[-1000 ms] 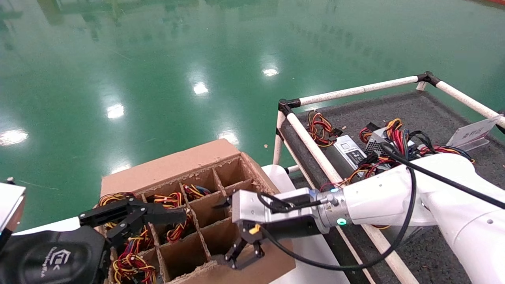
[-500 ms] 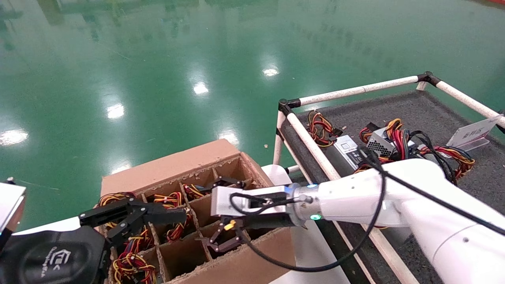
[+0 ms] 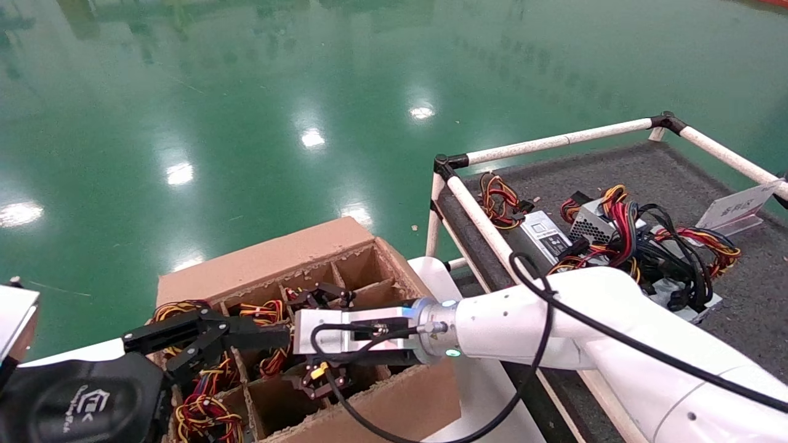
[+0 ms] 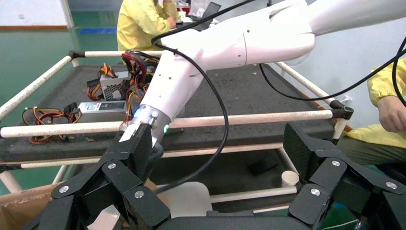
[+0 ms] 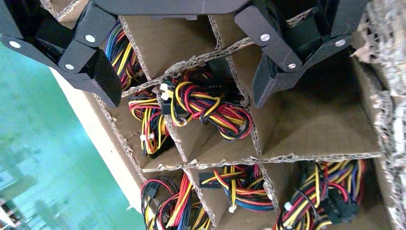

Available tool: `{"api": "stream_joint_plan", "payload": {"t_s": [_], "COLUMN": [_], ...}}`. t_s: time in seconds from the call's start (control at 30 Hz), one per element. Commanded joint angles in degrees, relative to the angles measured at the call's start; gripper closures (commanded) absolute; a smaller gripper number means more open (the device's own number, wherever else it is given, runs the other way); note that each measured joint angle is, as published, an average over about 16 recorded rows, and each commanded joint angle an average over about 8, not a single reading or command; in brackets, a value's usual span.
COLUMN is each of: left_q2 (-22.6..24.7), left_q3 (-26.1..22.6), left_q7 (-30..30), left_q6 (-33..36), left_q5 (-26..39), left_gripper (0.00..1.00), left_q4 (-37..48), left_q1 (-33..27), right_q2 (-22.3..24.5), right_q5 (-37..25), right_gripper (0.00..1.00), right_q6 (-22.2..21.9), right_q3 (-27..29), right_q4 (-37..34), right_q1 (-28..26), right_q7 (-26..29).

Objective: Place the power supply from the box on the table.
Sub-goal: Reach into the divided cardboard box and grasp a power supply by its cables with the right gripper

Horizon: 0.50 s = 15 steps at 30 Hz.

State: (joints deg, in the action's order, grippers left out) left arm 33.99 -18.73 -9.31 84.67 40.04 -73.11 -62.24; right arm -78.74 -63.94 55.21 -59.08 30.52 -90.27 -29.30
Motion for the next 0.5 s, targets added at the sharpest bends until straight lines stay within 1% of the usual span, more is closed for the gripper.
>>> {"api": "stream_joint_plan", "payload": {"t_s": [0.03,0.2,0.5], "left_q2": [0.0,0.0,0.0], "left_q3": [0.0,0.0,0.0], "left_q7": [0.0,0.0,0.0], "left_q6": [0.0,0.0,0.0], "left_q5": [0.0,0.0,0.0], "left_gripper": [0.0,0.0,0.0], "left_q4": [0.0,0.0,0.0], "left_q1": [0.0,0.0,0.0], "right_q2": [0.0,0.0,0.2], "right_q5": [0.9,3.8,8.8], "right_gripper": [1.0,1.0,1.0], "right_q6": [-1.7,-3.6,-3.5], "right_q3": [-1.8,-5.2,-9.8], "right_q4": [1.0,1.7,0.8], "right_q1": [0.0,-0.8,-2.6], "right_q7": [0.1,0.8,1.5]}}
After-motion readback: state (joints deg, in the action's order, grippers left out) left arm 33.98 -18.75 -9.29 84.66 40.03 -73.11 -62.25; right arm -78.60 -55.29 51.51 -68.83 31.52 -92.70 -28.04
